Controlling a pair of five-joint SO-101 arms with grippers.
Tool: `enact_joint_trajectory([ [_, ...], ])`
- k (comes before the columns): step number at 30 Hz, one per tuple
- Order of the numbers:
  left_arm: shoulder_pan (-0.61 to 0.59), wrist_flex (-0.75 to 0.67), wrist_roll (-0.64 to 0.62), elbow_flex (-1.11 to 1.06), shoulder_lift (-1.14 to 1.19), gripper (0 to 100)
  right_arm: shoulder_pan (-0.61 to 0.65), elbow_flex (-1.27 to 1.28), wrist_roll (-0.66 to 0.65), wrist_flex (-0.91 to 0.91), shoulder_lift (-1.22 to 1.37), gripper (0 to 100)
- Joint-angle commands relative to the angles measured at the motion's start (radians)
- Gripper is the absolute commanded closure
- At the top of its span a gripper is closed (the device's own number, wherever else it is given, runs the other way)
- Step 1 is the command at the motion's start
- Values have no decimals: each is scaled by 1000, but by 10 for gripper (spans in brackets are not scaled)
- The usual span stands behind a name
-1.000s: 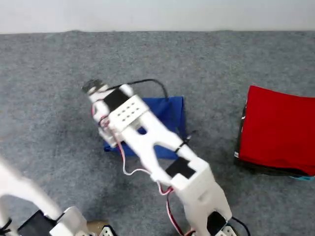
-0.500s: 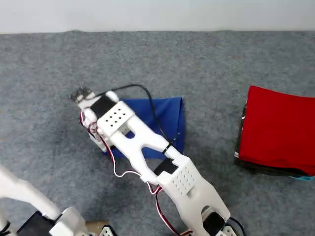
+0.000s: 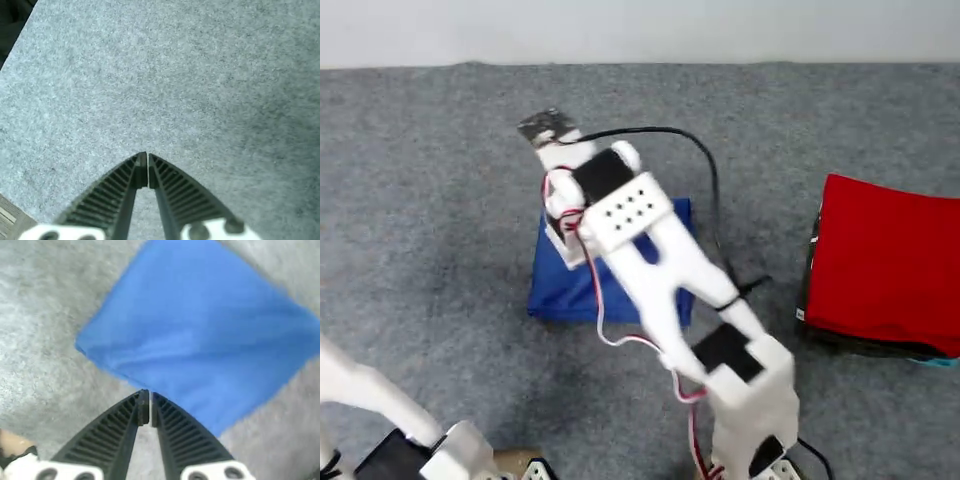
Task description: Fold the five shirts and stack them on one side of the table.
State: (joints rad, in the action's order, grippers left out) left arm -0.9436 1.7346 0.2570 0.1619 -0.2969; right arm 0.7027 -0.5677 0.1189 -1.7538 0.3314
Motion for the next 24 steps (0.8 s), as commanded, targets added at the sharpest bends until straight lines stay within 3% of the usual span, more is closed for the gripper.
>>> enact_joint_trajectory([
  [1,-3,12,20,4,-40,987,-50,150,115,-39,-173,866],
  [5,-3,15,20,4,-40,987,-82,305,272,18,-203,772],
  [9,-3,14,20,4,-38,987,-139,434,353,213,-202,706],
  [15,-3,12,20,4,-31,987,-189,609,367,535,-171,680],
  [24,3,11,20,4,-29,987,-202,649,384,693,61,680],
])
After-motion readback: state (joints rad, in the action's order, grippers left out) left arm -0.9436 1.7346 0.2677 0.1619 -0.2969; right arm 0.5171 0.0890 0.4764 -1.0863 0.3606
